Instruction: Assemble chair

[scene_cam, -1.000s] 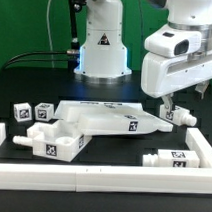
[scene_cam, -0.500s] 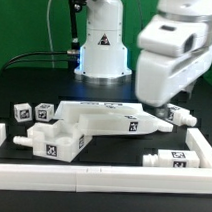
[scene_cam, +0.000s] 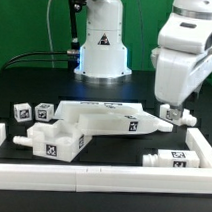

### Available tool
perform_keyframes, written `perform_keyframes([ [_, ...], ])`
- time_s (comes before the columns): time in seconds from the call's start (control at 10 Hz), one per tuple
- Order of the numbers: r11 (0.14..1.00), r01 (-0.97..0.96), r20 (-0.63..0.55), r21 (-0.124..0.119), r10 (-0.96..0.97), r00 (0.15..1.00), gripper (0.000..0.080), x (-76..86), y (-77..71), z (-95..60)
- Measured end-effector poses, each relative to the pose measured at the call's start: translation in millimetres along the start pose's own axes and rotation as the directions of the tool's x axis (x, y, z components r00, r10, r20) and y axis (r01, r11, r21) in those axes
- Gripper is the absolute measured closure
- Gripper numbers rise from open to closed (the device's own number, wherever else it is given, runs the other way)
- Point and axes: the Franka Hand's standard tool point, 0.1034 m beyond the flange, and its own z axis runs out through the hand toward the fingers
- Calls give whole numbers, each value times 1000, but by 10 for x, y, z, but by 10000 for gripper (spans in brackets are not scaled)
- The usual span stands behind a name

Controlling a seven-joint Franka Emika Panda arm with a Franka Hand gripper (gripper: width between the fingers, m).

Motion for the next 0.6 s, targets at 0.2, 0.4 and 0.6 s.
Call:
perform_keyframes([
  [0.2,994,111,-12,-9,-111,994,151,59,345,-41],
  [0.4,993,116,-13,-9,-116,993,151,92,294,-52],
  [0.6,993,117,-11,-6,-117,993,151,72,310,-24],
])
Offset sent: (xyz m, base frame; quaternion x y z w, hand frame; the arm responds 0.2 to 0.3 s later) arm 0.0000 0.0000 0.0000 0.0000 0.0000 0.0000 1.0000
